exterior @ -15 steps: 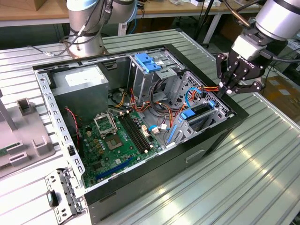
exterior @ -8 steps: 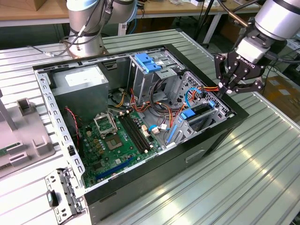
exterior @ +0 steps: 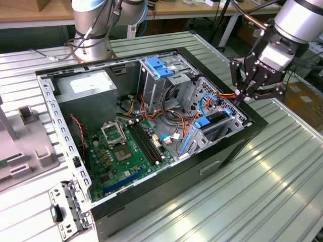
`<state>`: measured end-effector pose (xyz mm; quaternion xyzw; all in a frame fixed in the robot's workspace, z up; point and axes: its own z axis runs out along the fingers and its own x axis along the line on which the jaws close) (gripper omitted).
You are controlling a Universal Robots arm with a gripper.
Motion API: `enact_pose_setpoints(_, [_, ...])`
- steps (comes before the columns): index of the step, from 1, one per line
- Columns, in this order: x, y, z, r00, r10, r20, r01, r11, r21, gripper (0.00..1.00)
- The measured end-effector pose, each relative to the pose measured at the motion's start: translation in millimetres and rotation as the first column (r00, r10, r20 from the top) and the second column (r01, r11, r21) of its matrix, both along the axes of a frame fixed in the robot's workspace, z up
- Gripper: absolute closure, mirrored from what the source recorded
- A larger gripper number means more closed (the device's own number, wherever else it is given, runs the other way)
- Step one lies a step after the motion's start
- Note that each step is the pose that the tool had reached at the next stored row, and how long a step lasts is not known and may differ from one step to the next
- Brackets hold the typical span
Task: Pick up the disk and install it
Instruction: 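Insert the first disk wire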
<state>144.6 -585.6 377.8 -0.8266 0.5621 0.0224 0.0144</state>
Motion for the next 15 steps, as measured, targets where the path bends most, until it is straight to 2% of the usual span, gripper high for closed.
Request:
enact_pose_setpoints(4, [0.0,0.0,0.0,0.9974,0.072,0.0000,-0.072,0.9974,0.0000,0.89])
enact_pose_setpoints(6, [0.0,0.0,0.0,0.9959,0.091,0.0000,-0.091,0.9959,-0.0001,0.89])
enact_pose_setpoints(10, [0.0,0.0,0.0,0.9904,0.139,0.0000,-0.139,0.9904,0.0000,0.89])
enact_pose_setpoints(12, [0.0,0.0,0.0,0.9847,0.174,0.0000,-0.174,0.9847,-0.0001,0.89])
enact_pose_setpoints(14, [0.0,0.0,0.0,0.9808,0.195,0.0000,-0.195,0.9808,-0.0001,0.89])
enact_pose_setpoints(15, [0.0,0.0,0.0,0.9758,0.219,0.0000,-0.219,0.9758,0.0000,0.89])
